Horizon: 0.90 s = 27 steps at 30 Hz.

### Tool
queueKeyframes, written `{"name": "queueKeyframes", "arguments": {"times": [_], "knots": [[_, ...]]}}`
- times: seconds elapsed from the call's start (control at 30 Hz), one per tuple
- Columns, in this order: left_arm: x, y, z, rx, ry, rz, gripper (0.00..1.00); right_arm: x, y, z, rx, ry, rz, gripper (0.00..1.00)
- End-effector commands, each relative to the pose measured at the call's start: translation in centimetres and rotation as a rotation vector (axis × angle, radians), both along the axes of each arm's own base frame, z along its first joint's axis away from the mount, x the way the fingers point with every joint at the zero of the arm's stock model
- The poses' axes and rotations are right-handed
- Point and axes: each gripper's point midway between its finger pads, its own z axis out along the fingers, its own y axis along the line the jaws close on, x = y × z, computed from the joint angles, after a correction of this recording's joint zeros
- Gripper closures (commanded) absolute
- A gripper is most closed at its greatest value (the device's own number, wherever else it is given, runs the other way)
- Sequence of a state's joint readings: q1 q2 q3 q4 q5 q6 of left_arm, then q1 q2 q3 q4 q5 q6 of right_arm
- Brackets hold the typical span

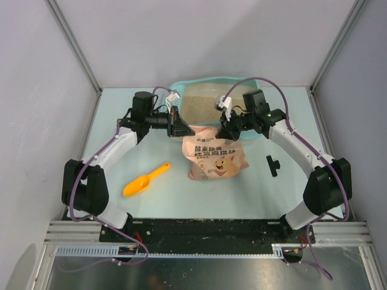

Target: Fill the litter box with clean litter

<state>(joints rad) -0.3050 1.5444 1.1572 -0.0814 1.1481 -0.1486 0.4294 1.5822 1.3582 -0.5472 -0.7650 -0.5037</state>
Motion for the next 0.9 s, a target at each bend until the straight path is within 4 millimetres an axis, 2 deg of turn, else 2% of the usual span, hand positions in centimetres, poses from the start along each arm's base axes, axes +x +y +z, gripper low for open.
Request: {"name": "queueKeyframes", "arguments": {"times": [0.0, 0.03, 0.13, 0.17, 0.23, 0.33, 0.43, 0.47, 0.53, 0.73, 0.87], "knots": [[0.0, 0.5, 2.7, 0.003, -0.183, 0.009, 0.86, -0.6, 0.9, 5.4, 0.005, -0.239, 0.062, 1.00], [0.1, 0.6, 2.9, 0.011, -0.205, 0.014, 0.65, -0.6, 0.9, 6.1, 0.005, -0.266, 0.067, 1.00], [0.7, 1.2, 4.2, 0.066, -0.364, 0.030, 0.45, -1.0, 1.2, 7.7, 0.003, -0.340, 0.077, 1.00], [1.0, 1.2, 4.9, 0.084, -0.458, 0.022, 0.41, -1.0, 1.3, 8.1, 0.006, -0.354, 0.078, 1.00], [1.3, 1.6, 5.1, 0.130, -0.522, 0.044, 0.31, -1.3, 1.8, 8.7, 0.012, -0.370, 0.091, 1.00], [1.5, 1.3, 5.0, 0.176, -0.626, 0.026, 0.23, -1.7, 2.5, 9.4, 0.019, -0.393, 0.109, 1.00], [1.1, 0.6, 5.4, 0.178, -0.650, -0.030, 0.22, -1.5, 2.9, 10.1, 0.029, -0.410, 0.108, 1.00], [0.7, 0.1, 4.6, 0.189, -0.634, -0.060, 0.22, -1.4, 3.0, 10.2, 0.033, -0.410, 0.105, 1.00], [0.5, -0.4, 4.5, 0.198, -0.645, -0.083, 0.23, -1.1, 3.2, 11.0, 0.046, -0.420, 0.096, 1.00], [-0.2, -2.4, 2.1, 0.238, -0.650, -0.152, 0.25, -0.8, 3.8, 12.6, 0.086, -0.419, 0.084, 1.00], [-0.7, -3.9, 2.0, 0.225, -0.634, -0.187, 0.30, -0.7, 3.6, 12.3, 0.077, -0.405, 0.070, 1.00]]}}
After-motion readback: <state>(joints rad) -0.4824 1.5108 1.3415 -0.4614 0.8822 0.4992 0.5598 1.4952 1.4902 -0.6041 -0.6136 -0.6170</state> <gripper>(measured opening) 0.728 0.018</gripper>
